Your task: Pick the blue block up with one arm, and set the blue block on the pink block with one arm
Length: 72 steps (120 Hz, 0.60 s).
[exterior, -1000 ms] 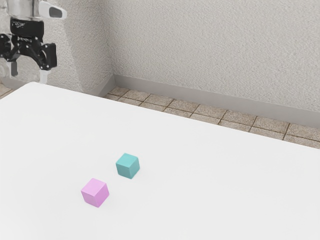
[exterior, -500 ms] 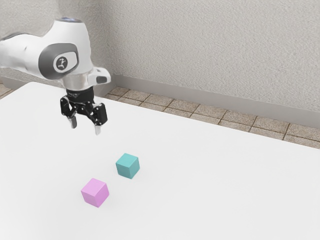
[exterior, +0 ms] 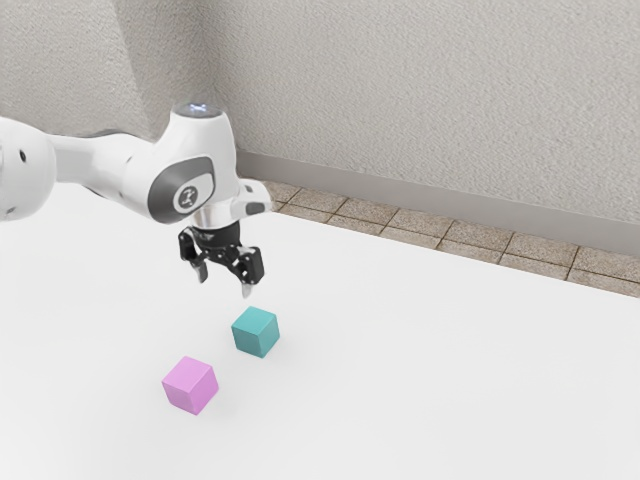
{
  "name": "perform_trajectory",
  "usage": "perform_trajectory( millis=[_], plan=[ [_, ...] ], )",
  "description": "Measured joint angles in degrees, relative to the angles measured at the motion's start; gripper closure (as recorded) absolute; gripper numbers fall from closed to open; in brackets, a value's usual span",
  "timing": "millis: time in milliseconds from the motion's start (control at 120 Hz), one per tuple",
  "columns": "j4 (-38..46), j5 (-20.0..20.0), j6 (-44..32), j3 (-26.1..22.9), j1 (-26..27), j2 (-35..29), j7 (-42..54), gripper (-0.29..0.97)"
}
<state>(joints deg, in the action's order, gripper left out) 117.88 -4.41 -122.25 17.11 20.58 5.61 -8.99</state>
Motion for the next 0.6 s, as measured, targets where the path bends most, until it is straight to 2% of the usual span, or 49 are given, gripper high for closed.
perform_trajectory(
  millis=[350, 425, 525, 600],
  plan=[
    [-0.33, 1.19, -7.78, 0.04, -2.3, 5.25, 2.18, 0.02],
    [-0.14, 4.16, -10.08, 0.03, -2.14, 6.13, 3.92, 0.02],
    [0.33, 10.54, -12.27, 0.03, -2.18, 6.65, 7.74, 0.02],
    [0.68, 13.2, -13.3, 0.0, -2.22, 6.87, 11.09, 0.02]
  ],
)
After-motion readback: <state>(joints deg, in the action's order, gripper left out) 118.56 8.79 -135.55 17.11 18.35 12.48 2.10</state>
